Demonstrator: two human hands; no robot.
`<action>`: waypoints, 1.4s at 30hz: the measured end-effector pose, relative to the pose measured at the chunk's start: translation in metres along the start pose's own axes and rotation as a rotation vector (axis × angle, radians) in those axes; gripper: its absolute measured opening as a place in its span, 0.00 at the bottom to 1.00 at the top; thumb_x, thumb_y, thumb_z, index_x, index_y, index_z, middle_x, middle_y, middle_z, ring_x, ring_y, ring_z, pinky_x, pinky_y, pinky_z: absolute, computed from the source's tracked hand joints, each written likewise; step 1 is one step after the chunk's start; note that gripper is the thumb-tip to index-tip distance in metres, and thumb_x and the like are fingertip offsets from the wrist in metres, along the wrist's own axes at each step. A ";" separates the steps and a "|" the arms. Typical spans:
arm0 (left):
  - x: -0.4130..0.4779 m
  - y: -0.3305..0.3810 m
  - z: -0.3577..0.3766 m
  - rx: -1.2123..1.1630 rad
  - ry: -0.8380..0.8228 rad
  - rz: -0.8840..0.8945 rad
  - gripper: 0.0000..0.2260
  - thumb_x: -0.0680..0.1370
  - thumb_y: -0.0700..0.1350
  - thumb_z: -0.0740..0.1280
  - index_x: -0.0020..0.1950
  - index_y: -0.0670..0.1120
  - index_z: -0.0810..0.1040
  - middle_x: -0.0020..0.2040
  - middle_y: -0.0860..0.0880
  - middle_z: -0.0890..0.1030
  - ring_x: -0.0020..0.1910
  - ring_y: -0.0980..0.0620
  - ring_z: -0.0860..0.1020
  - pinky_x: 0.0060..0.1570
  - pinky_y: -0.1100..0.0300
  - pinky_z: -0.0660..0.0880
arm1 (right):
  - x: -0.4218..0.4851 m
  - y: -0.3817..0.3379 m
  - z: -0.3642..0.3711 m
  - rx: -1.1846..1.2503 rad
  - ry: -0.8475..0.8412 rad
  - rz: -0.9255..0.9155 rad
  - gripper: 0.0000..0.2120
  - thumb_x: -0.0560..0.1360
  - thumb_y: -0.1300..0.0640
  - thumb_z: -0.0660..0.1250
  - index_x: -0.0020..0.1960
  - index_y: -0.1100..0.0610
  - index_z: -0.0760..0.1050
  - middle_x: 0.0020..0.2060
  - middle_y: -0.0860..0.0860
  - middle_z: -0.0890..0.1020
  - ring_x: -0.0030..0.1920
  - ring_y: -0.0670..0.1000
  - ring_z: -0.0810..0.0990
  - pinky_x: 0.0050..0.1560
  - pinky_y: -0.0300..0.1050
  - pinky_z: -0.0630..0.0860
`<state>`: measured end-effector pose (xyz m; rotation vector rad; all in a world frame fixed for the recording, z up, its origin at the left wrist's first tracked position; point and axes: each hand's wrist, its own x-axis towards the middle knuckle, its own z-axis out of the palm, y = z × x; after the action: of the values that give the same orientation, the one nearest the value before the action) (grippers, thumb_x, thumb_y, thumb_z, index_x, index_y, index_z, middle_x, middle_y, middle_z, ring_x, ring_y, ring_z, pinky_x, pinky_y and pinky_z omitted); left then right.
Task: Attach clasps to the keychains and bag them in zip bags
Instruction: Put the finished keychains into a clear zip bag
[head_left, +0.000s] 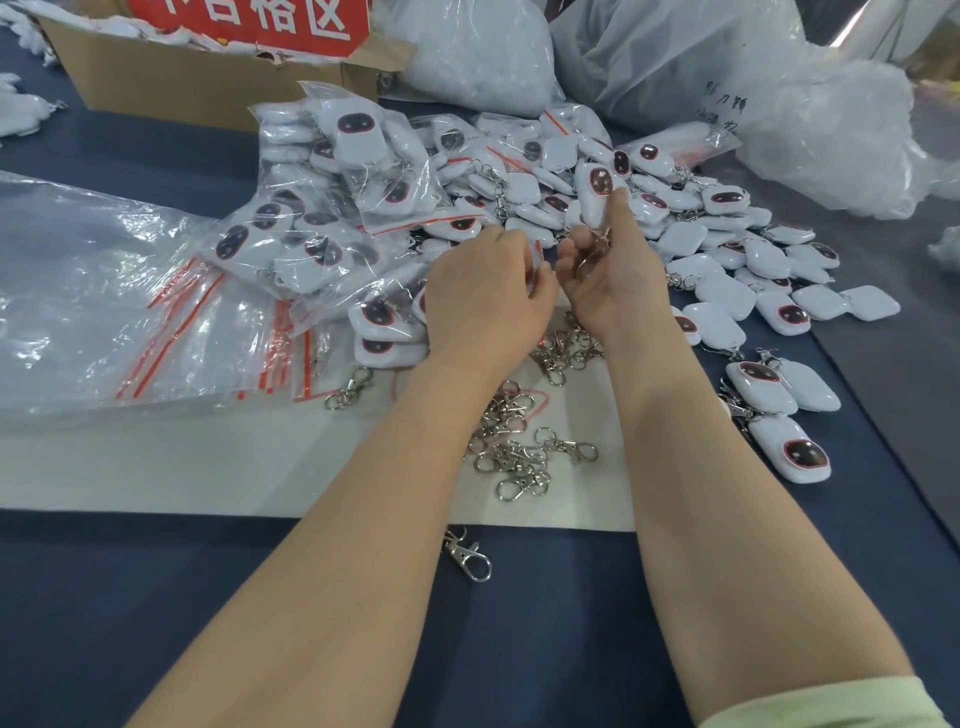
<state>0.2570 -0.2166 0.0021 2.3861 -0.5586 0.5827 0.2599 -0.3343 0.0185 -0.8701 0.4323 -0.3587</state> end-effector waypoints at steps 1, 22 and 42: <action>0.000 0.000 0.000 0.000 -0.001 -0.001 0.10 0.77 0.51 0.61 0.40 0.47 0.72 0.43 0.49 0.76 0.37 0.51 0.69 0.38 0.58 0.60 | 0.000 0.000 0.000 0.029 -0.013 0.014 0.15 0.80 0.47 0.61 0.45 0.59 0.72 0.24 0.51 0.78 0.27 0.48 0.80 0.28 0.39 0.78; 0.000 0.002 -0.001 -0.005 -0.007 0.000 0.09 0.77 0.51 0.61 0.40 0.48 0.71 0.42 0.50 0.76 0.39 0.50 0.72 0.39 0.58 0.61 | 0.001 0.005 -0.002 -0.124 -0.122 -0.094 0.03 0.78 0.63 0.66 0.45 0.59 0.77 0.36 0.51 0.81 0.38 0.46 0.80 0.44 0.39 0.79; 0.000 0.002 -0.001 -0.021 -0.008 -0.006 0.09 0.77 0.51 0.61 0.40 0.49 0.69 0.42 0.51 0.76 0.38 0.52 0.70 0.39 0.58 0.61 | -0.002 0.007 0.002 -0.193 -0.097 -0.130 0.09 0.82 0.60 0.59 0.47 0.59 0.77 0.40 0.53 0.82 0.41 0.49 0.81 0.44 0.42 0.79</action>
<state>0.2556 -0.2174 0.0038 2.3703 -0.5576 0.5625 0.2601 -0.3282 0.0143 -1.1027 0.3253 -0.3965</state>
